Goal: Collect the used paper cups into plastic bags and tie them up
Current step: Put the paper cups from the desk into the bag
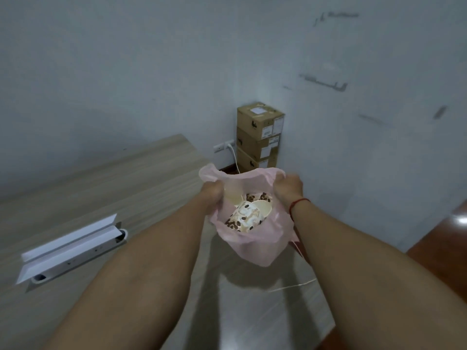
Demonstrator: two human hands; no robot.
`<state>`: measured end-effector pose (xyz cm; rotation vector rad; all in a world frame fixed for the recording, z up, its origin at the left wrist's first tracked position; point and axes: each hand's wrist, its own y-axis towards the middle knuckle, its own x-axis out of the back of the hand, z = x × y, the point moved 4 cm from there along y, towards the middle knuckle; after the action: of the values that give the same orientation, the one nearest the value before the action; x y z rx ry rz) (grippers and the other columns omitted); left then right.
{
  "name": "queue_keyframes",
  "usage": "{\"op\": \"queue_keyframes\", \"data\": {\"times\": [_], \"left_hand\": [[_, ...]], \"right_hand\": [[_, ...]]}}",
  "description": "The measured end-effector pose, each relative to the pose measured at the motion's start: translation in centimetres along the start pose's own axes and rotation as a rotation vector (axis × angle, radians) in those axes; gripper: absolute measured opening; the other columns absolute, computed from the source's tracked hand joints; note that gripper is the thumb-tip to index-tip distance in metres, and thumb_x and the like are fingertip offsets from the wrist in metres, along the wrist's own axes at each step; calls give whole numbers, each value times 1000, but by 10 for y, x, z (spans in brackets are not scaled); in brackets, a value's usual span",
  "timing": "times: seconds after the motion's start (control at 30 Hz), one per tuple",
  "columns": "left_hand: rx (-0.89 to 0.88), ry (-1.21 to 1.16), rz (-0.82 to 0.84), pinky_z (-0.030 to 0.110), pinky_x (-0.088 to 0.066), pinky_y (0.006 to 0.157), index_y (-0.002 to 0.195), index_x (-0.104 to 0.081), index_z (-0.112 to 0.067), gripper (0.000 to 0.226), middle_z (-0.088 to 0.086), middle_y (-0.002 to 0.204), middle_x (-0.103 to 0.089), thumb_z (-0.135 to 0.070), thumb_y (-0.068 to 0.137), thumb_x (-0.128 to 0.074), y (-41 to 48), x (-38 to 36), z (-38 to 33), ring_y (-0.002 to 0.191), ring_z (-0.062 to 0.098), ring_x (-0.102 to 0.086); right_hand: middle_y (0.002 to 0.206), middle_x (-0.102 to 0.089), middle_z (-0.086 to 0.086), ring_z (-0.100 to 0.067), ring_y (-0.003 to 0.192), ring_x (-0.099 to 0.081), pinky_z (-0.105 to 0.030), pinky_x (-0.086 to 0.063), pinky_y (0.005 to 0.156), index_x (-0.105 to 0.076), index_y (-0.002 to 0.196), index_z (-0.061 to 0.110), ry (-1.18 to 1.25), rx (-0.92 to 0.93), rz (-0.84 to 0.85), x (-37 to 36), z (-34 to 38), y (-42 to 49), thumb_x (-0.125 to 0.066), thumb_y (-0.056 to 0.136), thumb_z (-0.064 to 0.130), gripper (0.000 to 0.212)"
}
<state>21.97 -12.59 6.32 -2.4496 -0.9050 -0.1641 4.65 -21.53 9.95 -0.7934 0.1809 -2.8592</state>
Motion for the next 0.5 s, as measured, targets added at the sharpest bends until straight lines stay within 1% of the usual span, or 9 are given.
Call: {"op": "queue_keyframes", "data": {"times": [0.07, 0.13, 0.17, 0.2, 0.27, 0.33, 0.4, 0.43, 0.5], "left_hand": [[-73, 17, -46, 24, -29, 44, 106, -55, -1, 33, 11, 62, -46, -25, 102, -33, -5, 0, -20, 48, 20, -40], [-119, 81, -112, 27, -38, 44, 122, -55, 8, 49, 21, 78, -61, -30, 103, -30, -5, 2, -34, 56, 26, -52], [-146, 128, -156, 33, -49, 53, 125, -53, 10, 52, 26, 99, -65, -30, 103, -29, -8, 5, -40, 73, 32, -62], [-147, 149, -211, 40, -55, 72, 127, -53, 11, 52, 28, 118, -62, -29, 103, -29, -10, 9, -44, 95, 37, -65], [-128, 153, -283, 44, -50, 98, 128, -53, 10, 48, 26, 131, -56, -24, 101, -33, -18, 16, -47, 118, 39, -58], [-104, 149, -299, 45, -56, 86, 123, -57, 10, 43, 26, 114, -67, -17, 96, -38, -20, 22, -46, 105, 39, -64], [-85, 89, -286, 33, -51, 45, 114, -62, 13, 38, 24, 75, -71, -8, 91, -39, -25, 24, -45, 72, 38, -67], [-87, 72, -257, 24, -40, 35, 112, -62, 15, 38, 27, 72, -68, -4, 90, -39, -31, 22, -46, 67, 39, -66], [-115, 53, -230, 15, -30, 31, 116, -60, 16, 39, 29, 79, -65, 0, 88, -37, -40, 18, -49, 67, 39, -67]], "right_hand": [[131, -56, -23, -36, 121, -53, -35, -44, 96, -55, 124, -5, 2, 26, -84, 22, 8, 2, -37, 102, 23, 40], [129, -58, -21, -35, 118, -55, -34, -45, 94, -56, 123, -3, 0, 35, -148, 38, 13, 0, -36, 102, 23, 39], [127, -59, -21, -35, 117, -56, -34, -45, 92, -57, 122, -2, 1, 39, -168, 44, 15, -2, -36, 102, 23, 38], [126, -59, -20, -35, 115, -57, -34, -46, 91, -57, 121, -1, 0, 41, -188, 49, 15, -4, -36, 102, 23, 37], [126, -59, -21, -37, 115, -57, -37, -46, 91, -58, 121, 0, -2, 44, -232, 60, 16, -7, -36, 101, 22, 37], [127, -58, -21, -38, 116, -57, -38, -46, 93, -58, 121, 1, 5, 42, -259, 69, 13, -8, -36, 101, 23, 37], [128, -58, -22, -38, 116, -56, -39, -46, 94, -57, 121, 0, 11, 38, -224, 72, 13, -8, -37, 100, 23, 38], [128, -58, -22, -38, 117, -56, -38, -46, 94, -57, 122, -1, 14, 36, -202, 73, 13, -9, -38, 100, 23, 38], [129, -57, -22, -38, 118, -56, -38, -46, 94, -57, 123, -2, 44, 28, -194, 76, 15, -12, -38, 100, 22, 39]]}}
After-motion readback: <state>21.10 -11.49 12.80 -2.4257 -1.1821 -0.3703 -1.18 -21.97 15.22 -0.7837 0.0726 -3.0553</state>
